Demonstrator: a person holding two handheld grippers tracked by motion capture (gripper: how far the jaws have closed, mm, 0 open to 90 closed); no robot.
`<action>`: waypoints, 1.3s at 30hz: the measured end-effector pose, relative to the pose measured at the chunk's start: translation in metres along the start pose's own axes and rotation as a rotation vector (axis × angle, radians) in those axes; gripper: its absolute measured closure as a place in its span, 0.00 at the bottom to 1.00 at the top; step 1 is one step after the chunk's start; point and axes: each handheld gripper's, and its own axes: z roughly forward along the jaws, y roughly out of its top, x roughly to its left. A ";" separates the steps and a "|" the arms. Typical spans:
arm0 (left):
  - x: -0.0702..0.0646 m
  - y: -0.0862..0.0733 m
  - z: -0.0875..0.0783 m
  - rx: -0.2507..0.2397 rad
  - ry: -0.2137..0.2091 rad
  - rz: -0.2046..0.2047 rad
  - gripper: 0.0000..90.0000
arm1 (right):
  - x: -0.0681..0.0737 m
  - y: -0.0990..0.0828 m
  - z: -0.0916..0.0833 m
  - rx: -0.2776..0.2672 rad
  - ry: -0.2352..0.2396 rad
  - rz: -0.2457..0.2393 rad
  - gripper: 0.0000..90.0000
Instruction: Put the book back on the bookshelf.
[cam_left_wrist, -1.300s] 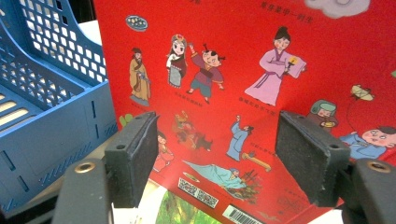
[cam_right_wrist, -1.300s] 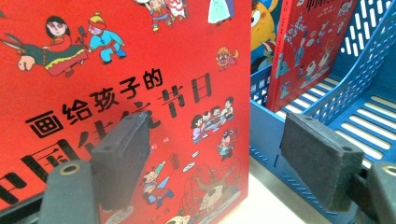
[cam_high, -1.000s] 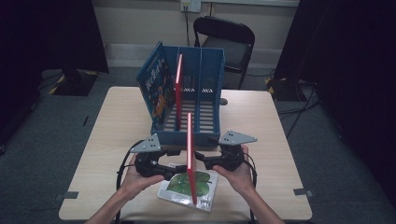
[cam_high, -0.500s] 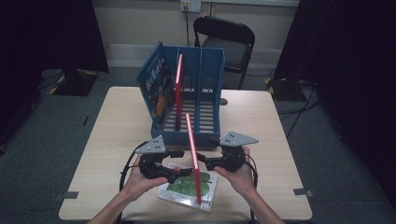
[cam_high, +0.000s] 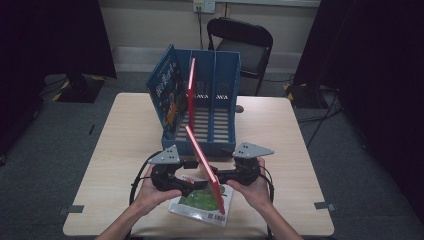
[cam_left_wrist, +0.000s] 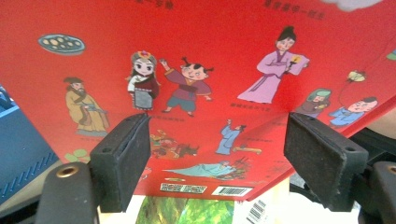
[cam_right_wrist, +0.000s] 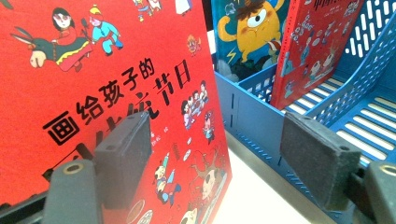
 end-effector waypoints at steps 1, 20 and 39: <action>0.000 0.000 0.000 0.000 0.002 0.002 0.25 | 0.000 0.000 0.000 0.000 -0.001 -0.001 0.26; 0.000 -0.002 -0.002 0.001 0.008 0.004 0.25 | 0.019 -0.001 -0.048 -0.041 0.053 -0.066 0.43; 0.002 -0.003 -0.003 0.001 0.014 0.000 0.25 | 0.040 -0.024 -0.076 -0.031 0.146 -0.080 0.46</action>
